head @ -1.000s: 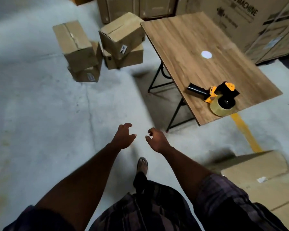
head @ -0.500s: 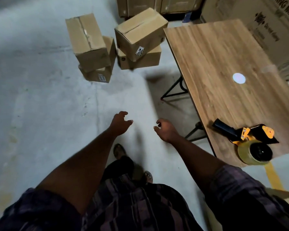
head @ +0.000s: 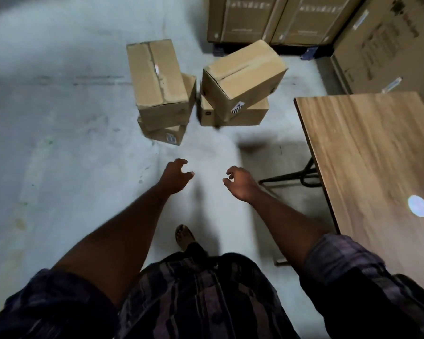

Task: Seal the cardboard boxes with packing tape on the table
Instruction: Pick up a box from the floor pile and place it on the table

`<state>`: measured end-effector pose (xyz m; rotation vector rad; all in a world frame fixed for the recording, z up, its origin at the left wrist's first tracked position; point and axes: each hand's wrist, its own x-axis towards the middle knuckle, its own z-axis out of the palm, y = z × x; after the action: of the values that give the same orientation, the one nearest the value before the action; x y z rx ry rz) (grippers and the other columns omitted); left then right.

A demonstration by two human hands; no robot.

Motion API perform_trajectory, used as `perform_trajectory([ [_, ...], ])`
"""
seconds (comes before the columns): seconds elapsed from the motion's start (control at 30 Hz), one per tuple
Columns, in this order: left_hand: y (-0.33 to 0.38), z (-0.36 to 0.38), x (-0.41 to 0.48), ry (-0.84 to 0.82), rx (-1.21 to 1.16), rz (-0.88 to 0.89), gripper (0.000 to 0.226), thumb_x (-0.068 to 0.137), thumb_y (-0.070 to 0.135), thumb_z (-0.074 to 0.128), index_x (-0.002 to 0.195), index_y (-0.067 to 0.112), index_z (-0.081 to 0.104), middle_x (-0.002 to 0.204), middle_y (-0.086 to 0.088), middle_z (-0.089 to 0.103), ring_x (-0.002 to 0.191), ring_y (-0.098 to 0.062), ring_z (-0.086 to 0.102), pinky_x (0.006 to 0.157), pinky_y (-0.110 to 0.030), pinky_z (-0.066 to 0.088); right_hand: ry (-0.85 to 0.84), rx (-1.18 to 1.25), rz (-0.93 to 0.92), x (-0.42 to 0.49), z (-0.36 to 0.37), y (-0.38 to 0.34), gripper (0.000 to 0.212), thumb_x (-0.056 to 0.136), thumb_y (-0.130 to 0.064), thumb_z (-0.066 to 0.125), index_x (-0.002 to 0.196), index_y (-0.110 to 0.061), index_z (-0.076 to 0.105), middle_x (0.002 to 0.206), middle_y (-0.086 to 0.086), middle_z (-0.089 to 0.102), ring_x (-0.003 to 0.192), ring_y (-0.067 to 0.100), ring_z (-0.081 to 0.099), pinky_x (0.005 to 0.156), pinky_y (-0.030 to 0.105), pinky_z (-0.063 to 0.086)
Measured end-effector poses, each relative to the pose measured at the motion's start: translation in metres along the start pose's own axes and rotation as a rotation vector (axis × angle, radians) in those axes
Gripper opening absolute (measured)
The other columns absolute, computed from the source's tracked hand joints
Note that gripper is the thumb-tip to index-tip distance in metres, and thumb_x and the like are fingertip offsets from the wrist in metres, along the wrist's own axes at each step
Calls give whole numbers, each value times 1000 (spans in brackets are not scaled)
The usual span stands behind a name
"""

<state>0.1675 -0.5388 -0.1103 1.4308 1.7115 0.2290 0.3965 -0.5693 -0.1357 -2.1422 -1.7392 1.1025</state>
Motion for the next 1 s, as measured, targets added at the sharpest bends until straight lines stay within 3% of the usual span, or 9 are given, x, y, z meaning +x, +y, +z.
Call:
perform_trajectory([
  [0.17, 5, -67, 68, 50, -25, -41, 57, 93, 29, 71, 142, 9, 50, 139, -18, 52, 127, -30, 52, 104, -34, 39, 27, 87, 3, 83, -14, -66, 26, 93, -23, 67, 114, -8, 65, 107, 11, 70, 102, 26, 64, 78, 24, 39],
  [0.3, 10, -104, 121, 58, -60, -55, 58, 93, 29, 70, 143, 8, 49, 143, -16, 51, 130, -28, 51, 103, -32, 39, 13, 133, 41, 145, -18, -98, 23, 92, -20, 67, 111, -8, 66, 102, 10, 71, 97, 26, 65, 76, 24, 40],
  [0.53, 23, -164, 233, 100, -119, -101, 42, 93, 11, 68, 131, -1, 57, 134, -16, 60, 124, -29, 55, 85, -22, 37, -24, 151, 46, 279, -30, -153, 22, 92, -22, 66, 111, -11, 66, 103, 8, 70, 100, 25, 64, 77, 24, 40],
  [0.67, 33, -206, 306, 108, -119, -173, 57, 91, 24, 72, 141, 4, 51, 142, -16, 55, 130, -29, 52, 101, -30, 39, -68, 162, 58, 363, -45, -191, 23, 93, -24, 67, 110, -9, 65, 102, 10, 70, 101, 28, 65, 82, 28, 45],
  [0.87, 54, -261, 400, 137, -217, -225, 58, 91, 22, 73, 142, 10, 49, 142, -16, 53, 124, -29, 55, 102, -38, 47, -118, 127, 14, 467, -69, -246, 29, 96, -26, 65, 120, -9, 64, 115, 11, 68, 107, 28, 63, 77, 23, 37],
  [1.0, 56, -288, 453, 143, -261, -263, 59, 93, 25, 70, 145, 13, 47, 145, -12, 51, 127, -27, 53, 91, -31, 44, -101, 166, 86, 530, -74, -275, 33, 96, -31, 65, 121, -9, 64, 116, 12, 68, 108, 29, 63, 78, 23, 37],
])
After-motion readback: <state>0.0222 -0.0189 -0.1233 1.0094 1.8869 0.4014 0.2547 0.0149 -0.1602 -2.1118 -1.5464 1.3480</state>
